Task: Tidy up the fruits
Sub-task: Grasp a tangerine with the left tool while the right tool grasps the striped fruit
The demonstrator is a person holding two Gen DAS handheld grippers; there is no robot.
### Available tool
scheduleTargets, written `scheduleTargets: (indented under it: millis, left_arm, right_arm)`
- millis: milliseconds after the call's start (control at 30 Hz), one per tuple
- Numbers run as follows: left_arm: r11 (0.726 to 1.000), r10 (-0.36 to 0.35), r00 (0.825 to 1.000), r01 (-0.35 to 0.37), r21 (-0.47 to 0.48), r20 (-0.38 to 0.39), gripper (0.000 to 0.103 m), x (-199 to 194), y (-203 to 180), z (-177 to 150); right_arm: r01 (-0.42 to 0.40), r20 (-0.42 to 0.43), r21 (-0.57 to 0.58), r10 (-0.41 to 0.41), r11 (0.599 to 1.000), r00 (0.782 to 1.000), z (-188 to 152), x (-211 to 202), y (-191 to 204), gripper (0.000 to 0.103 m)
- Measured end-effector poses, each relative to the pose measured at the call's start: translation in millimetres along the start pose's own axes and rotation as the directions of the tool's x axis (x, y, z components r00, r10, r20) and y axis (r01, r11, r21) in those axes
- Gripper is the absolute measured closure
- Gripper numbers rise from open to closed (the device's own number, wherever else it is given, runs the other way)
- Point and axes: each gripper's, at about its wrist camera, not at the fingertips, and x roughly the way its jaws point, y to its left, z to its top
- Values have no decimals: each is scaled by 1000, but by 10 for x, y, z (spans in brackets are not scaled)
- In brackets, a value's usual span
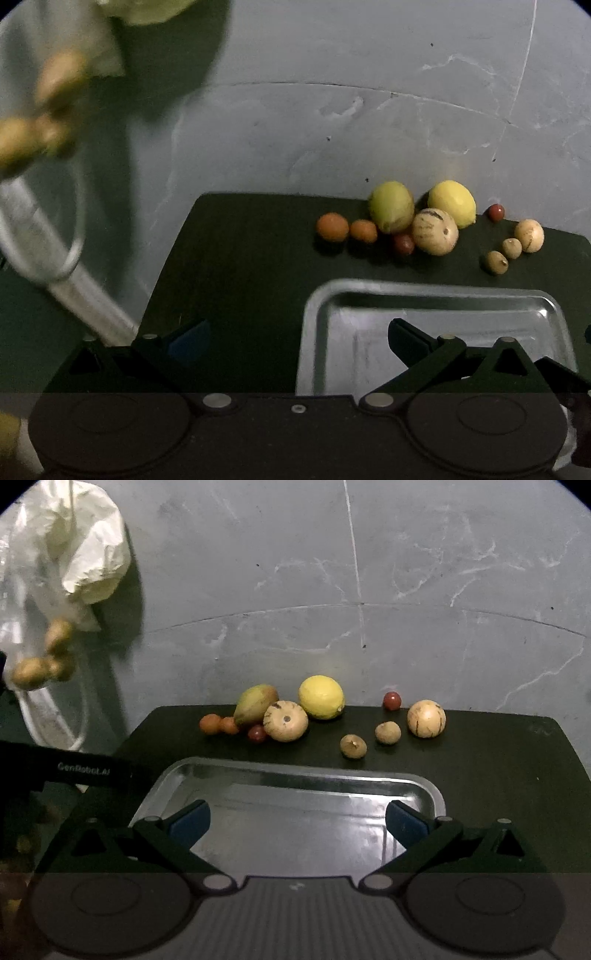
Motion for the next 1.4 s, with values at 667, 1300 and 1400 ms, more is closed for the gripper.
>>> scheduleTargets:
  millis: [667, 1300, 1400]
  left_arm:
    - [954, -197, 980, 193, 228, -2, 9, 955, 260, 500]
    - [913, -330, 944, 323, 250, -14, 38, 1174, 309, 648]
    - [906, -352, 936, 346, 245, -21, 49, 1156, 359, 658]
  right_arm:
    - [123, 3, 42, -124, 991, 992, 444, 1034, 281, 13]
    - [83, -53, 211, -74, 974, 996, 655, 1588, 139, 25]
    - [78, -64, 245, -64, 966, 996, 642, 1627, 86, 27]
